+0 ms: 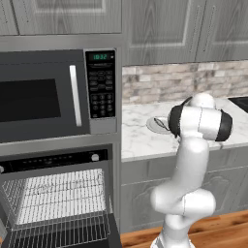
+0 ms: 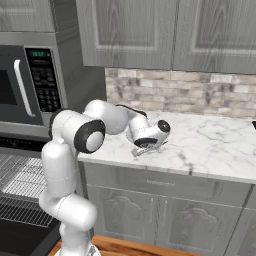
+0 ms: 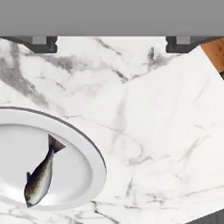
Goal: Take the fish from the oven and place it on the plate on the counter.
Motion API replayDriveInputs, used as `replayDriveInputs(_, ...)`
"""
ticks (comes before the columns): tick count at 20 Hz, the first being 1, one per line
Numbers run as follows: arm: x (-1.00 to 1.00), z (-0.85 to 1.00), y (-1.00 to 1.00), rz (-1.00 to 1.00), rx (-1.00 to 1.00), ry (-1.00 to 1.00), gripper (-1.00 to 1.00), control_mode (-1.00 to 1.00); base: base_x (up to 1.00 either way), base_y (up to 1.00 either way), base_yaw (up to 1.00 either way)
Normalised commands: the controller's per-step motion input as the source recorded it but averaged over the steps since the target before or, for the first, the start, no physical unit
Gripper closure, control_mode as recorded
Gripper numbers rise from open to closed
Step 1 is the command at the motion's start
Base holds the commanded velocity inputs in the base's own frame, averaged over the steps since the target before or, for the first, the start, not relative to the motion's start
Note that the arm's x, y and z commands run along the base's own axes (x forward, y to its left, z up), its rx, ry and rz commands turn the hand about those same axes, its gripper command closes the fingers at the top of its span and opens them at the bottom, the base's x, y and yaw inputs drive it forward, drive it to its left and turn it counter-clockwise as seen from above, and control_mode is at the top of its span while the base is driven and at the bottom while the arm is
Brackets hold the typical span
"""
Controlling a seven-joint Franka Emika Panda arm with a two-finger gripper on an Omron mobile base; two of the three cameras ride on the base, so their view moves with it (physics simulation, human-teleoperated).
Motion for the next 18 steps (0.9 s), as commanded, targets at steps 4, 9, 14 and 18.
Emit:
replayDriveInputs(4, -1.0, 0.58, -0.05, -0.03, 0.05, -0.33, -1.0, -1.0, 0.0, 0.0, 0.0)
replayDriveInputs(9, -1.0, 0.84, 0.02, 0.0, 0.06, -0.26, -1.0, -1.0, 0.0, 0.0, 0.0)
replayDriveInputs(14, -0.87, 0.99, 0.01, 0.0, 0.14, -0.07, -1.0, -1.0, 0.0, 0.0, 0.0)
replayDriveInputs(18, -0.74, 1.0, 0.0, 0.02, 0.15, -0.02, -1.0, -1.0, 0.0, 0.0, 0.0)
